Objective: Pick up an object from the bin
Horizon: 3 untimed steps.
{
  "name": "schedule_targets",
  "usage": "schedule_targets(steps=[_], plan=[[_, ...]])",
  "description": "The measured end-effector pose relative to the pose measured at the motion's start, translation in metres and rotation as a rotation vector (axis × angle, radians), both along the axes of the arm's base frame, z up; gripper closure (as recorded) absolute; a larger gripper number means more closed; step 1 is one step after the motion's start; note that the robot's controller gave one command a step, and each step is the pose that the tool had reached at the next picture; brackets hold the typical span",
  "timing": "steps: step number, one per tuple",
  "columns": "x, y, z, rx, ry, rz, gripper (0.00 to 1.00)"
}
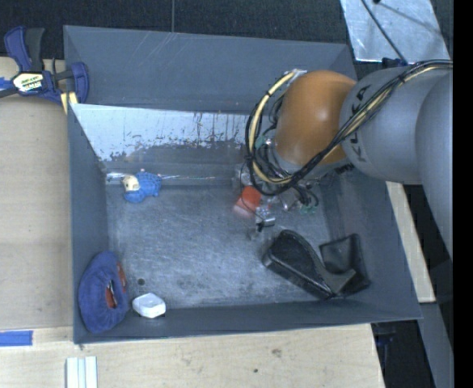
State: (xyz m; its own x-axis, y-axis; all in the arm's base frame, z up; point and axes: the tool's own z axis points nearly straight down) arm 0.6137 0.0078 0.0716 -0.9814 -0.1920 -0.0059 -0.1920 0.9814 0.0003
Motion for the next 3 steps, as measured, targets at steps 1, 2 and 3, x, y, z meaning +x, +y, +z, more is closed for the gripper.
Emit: schedule_targets(steps=[1,2,3], plan=[[0.012,-0.03,0.001,0.005,-0.008,0.097,0.0],[0.011,-0.032,0.0,-0.001,-0.004,0.098,1.0],[-0.021,-0.016,0.114,-0.002,-0.007,0.116,1.0]])
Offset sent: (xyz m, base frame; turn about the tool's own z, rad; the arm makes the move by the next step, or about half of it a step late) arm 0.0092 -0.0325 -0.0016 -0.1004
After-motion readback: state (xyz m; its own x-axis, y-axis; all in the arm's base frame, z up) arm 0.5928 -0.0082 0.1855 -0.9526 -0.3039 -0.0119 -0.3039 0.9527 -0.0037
